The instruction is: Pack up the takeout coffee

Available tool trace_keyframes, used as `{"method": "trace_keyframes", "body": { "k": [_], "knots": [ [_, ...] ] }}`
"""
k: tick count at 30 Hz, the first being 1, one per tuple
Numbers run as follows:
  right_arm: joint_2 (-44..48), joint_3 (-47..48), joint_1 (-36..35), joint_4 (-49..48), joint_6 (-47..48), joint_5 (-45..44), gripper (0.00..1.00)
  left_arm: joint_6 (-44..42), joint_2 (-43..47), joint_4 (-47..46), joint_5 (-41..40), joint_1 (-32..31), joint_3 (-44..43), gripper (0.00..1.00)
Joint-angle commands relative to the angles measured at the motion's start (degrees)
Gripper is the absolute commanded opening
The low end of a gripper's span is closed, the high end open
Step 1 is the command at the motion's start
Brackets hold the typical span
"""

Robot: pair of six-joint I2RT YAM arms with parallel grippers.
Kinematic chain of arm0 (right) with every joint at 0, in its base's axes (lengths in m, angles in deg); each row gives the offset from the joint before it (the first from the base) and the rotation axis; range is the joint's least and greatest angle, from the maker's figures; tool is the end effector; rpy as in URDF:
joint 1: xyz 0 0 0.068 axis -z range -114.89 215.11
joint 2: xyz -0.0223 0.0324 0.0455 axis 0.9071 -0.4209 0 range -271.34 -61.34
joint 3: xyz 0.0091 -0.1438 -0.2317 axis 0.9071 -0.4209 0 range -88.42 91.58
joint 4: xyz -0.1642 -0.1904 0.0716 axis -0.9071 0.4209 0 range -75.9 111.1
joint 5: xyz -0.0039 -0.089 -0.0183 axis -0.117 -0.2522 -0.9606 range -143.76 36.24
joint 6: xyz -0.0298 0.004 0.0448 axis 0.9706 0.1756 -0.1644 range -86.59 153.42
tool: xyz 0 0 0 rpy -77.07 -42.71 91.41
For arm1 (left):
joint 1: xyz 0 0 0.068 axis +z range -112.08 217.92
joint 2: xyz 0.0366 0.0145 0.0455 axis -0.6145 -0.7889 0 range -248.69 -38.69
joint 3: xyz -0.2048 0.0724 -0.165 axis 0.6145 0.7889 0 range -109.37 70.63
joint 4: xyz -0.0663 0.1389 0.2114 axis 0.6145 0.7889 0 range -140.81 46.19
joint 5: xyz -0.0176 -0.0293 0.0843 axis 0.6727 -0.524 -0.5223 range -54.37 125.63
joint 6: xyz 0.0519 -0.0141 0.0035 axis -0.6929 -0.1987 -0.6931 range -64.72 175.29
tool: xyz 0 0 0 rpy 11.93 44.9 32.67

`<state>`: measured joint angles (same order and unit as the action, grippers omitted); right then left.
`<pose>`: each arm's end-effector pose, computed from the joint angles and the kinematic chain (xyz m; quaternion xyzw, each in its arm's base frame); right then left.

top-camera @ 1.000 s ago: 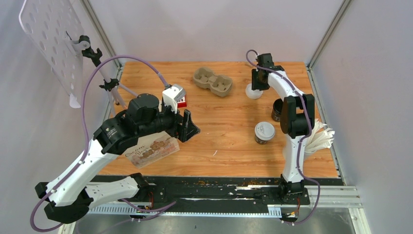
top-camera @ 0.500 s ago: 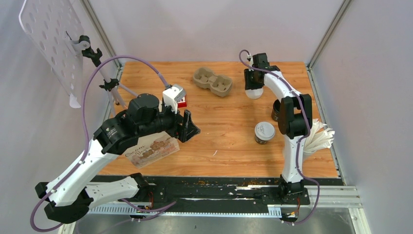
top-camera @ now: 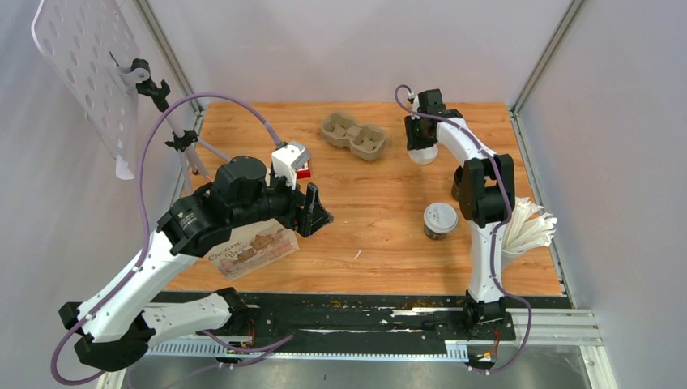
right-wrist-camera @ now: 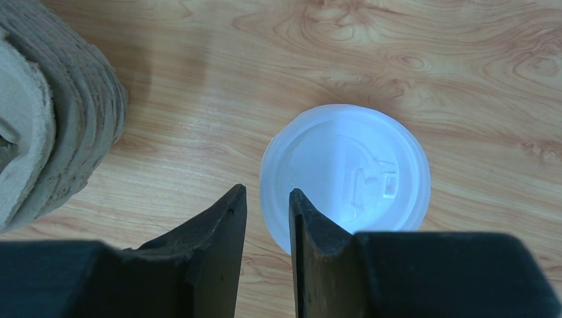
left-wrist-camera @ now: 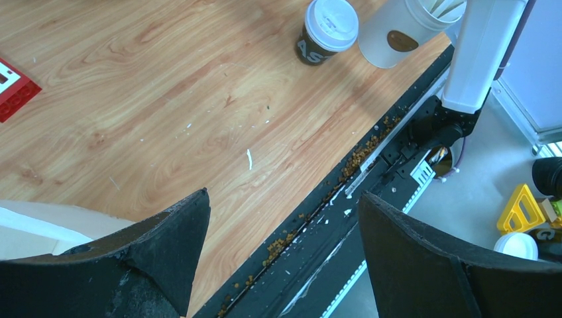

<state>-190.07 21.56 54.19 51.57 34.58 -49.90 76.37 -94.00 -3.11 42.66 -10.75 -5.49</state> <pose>0.4878 0.0965 0.2064 -0.1104 0.9500 0.0568 0.2866 0.1125 -0.1342 0.4243 0.2339 0.8184 -0.3415 0.3986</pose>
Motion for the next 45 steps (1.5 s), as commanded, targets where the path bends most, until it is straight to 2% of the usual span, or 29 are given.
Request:
{"method": "trace_keyframes", "body": {
  "k": [1, 6, 17, 26, 44, 45],
  "knots": [
    [-0.9, 2.9, -0.2, -0.1, 1.3, 0.9, 0.30, -1.0, -0.1, -1.6, 0.3, 0.0, 0.2, 0.88],
    [-0.9, 2.6, -0.2, 0.0, 1.6, 0.9, 0.25, -1.1, 0.0, -1.6, 0.3, 0.0, 0.3, 0.88],
    [-0.3, 2.6, -0.2, 0.3, 2.8, 1.6, 0.00, -1.1, 0.1, -1.7, 0.2, 0.0, 0.3, 0.88],
    [2.0, 3.0, -0.2, 1.8, 2.5, 0.6, 0.00, -1.5, 0.2, -1.1, -0.3, 0.0, -0.1, 0.89],
    [7.5, -1.8, 0.3, -2.3, 2.2, 1.5, 0.00, -1.3, 0.0, -1.3, -0.6, 0.0, -0.4, 0.90],
    [7.1, -1.9, 0.3, -2.7, 2.7, 2.0, 0.06, -1.2, 0.0, -1.3, -0.5, 0.0, -0.4, 0.90]
  ]
}}
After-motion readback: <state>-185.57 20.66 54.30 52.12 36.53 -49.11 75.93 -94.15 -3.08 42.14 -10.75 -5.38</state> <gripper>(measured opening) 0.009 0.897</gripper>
